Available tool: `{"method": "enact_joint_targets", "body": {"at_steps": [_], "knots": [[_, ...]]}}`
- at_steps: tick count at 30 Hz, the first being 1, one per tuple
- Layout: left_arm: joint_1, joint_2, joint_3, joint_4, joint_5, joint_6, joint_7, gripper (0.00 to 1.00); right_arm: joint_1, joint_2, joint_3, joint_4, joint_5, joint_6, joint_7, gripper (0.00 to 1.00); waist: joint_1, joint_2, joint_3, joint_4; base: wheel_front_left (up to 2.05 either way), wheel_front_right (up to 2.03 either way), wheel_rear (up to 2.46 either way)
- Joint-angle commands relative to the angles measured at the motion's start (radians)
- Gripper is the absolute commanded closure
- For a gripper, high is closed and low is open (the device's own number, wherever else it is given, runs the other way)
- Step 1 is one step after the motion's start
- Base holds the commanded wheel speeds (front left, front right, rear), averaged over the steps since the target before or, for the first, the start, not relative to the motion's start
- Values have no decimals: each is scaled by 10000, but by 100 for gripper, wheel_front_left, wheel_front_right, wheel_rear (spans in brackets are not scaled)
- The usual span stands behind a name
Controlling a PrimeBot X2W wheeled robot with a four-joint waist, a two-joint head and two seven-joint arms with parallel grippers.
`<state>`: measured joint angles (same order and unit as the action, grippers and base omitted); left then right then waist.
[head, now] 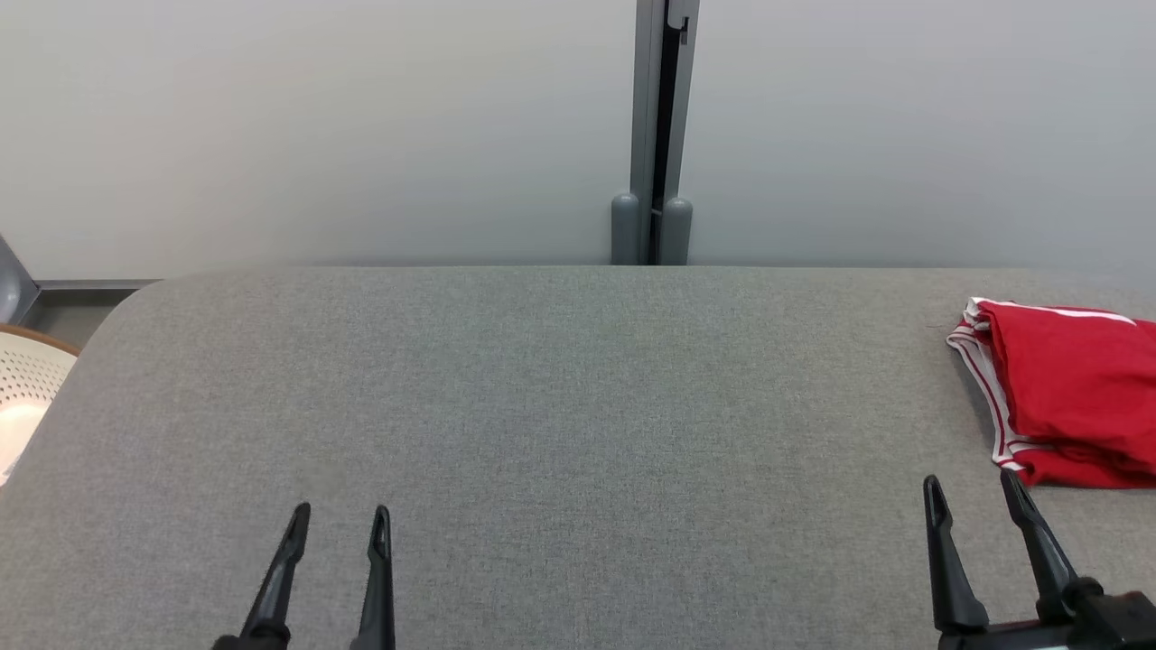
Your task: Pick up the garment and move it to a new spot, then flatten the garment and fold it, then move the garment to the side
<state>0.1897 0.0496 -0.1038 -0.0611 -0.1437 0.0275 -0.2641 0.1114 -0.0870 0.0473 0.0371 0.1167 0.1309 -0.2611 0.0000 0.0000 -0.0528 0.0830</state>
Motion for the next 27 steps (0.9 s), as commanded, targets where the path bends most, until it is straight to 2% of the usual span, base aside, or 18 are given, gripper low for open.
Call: {"method": "enact_joint_targets", "body": {"at_steps": [1, 9, 22, 23, 27], "knots": [[276, 26, -26, 72, 258, -50, 6, 0, 350, 64, -165, -47, -71, -7, -48, 0, 0, 0, -230, 57, 0, 0, 0], [910, 29, 63, 676, 330, -165, 6, 0, 940, 300, -775, 386, -96, -5, -49, 0, 0, 0, -631, 130, 0, 0, 0], [911, 29, 178, 795, 547, -46, 6, 0, 982, 352, -576, 300, -100, -5, -49, 0, 0, 0, -655, 2, 0, 0, 0], [908, -6, 115, 809, 498, -77, -2, 100, 936, 360, -590, 388, -56, -2, 2, 100, 0, 0, -655, 3, 0, 0, 0], [920, -29, 75, 1010, 144, -115, 34, 100, 923, 392, -594, 622, 312, 0, 97, 100, 0, 0, -637, -9, 0, 0, 0]]}}
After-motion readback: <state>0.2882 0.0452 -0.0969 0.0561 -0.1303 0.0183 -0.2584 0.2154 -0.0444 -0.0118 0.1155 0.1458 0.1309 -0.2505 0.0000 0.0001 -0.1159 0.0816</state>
